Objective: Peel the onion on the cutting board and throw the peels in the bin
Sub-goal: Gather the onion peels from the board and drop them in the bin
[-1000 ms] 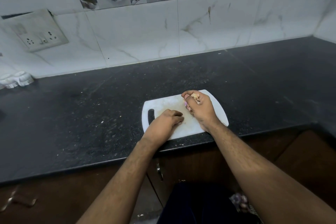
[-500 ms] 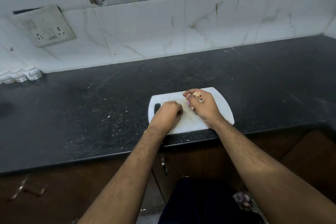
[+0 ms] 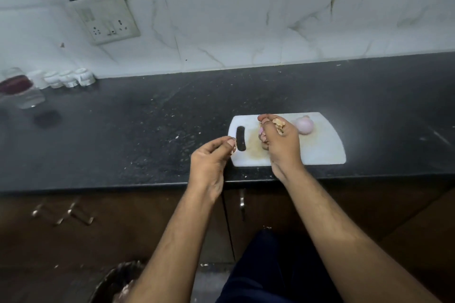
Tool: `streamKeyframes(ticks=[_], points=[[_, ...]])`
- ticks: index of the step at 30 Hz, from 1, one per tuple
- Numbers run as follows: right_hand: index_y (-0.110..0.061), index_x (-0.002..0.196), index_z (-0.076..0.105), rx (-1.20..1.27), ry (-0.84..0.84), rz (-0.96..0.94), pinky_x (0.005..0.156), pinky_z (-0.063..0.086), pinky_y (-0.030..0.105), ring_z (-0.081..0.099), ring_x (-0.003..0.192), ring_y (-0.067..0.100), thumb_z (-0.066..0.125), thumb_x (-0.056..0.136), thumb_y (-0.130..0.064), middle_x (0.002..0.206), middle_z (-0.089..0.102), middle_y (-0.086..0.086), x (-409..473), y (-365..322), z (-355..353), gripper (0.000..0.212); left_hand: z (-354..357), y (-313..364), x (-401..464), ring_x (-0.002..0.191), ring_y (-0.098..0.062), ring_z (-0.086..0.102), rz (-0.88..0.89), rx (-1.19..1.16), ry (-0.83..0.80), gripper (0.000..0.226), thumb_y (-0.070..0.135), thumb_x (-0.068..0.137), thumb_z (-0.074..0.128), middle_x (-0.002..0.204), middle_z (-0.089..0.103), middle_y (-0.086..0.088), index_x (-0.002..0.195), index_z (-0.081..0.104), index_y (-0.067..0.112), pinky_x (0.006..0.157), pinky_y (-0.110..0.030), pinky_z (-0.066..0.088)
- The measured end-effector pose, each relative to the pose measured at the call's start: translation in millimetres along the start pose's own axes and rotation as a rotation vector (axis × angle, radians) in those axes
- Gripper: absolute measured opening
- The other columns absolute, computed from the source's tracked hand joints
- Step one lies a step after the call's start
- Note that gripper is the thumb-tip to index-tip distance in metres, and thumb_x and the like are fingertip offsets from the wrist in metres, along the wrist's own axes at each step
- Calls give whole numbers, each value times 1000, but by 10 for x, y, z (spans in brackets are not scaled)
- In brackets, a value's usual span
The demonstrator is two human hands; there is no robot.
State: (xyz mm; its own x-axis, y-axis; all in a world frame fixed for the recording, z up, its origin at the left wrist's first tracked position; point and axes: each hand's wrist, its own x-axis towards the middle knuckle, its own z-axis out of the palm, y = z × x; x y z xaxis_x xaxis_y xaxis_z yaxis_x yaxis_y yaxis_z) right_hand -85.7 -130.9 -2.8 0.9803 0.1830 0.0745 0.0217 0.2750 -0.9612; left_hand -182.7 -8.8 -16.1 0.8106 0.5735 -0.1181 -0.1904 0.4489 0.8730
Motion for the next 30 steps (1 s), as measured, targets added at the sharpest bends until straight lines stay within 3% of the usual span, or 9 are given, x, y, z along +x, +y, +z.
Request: streamKeyframes(ticks=[3,7,12,16,19,23,25,28,30], points=[[-9,95,74,196,-19,136,44,30,19,45,54,7,58,100,-7,65,58,0,-385,36,311,17,-252,53,-248,73,-12,76,-103,-395,94,13,-12,95,62,83,76,-10,94,72,-3,70,-18,63],[-13,99,65,452,-106,400,34,23,14,38,44,3,54,102,-8,64,50,-3,-933,216,627,13,-589,82,-586,66,-12,67,-109,-730,216,24,-7,99,53,78,67,-8,81,64,3,62,-19,60],[-18,95,62,580,-150,667,30,19,15,33,37,2,59,102,-20,61,48,-4,-1562,507,971,7,-915,147,-1000,58,-16,44,-46,-888,324,12,3,79,45,66,47,-4,75,52,11,62,-26,39],[-14,96,62,681,-134,730,34,30,14,42,46,3,56,103,-14,65,52,-2,-1944,656,1218,9,-1233,184,-1219,56,-17,40,34,-917,474,28,9,94,35,60,46,-4,70,50,13,60,-27,34],[-13,93,62,675,-164,798,37,36,16,45,48,5,53,104,-17,68,53,-1,-2157,775,1378,15,-1444,200,-1365,61,-19,46,79,-930,581,30,14,96,40,62,53,-6,68,51,13,64,-29,41],[-13,84,60,554,-206,872,47,47,21,47,47,7,52,105,-36,65,54,1,-2345,998,1515,32,-1706,162,-1475,68,-23,57,171,-934,683,33,22,98,42,69,64,-10,71,57,10,73,-34,51],[-9,86,62,462,-230,862,57,57,28,61,53,12,53,103,-44,68,64,6,-2410,1148,1570,39,-1845,106,-1495,70,-24,60,190,-927,724,39,29,101,41,72,66,-11,74,60,9,75,-35,53],[-1,117,65,381,-296,918,86,62,47,76,93,32,59,97,-53,107,73,23,-2518,1396,1732,56,-2125,1,-1461,71,-23,62,184,-939,810,45,36,104,42,72,68,-11,77,64,7,74,-34,55],[-5,114,65,346,-311,939,88,61,48,74,97,34,58,99,-48,110,71,25,-2568,1581,1825,46,-2308,-71,-1423,72,-22,63,182,-942,862,43,34,104,41,73,68,-10,81,66,7,74,-33,55]])
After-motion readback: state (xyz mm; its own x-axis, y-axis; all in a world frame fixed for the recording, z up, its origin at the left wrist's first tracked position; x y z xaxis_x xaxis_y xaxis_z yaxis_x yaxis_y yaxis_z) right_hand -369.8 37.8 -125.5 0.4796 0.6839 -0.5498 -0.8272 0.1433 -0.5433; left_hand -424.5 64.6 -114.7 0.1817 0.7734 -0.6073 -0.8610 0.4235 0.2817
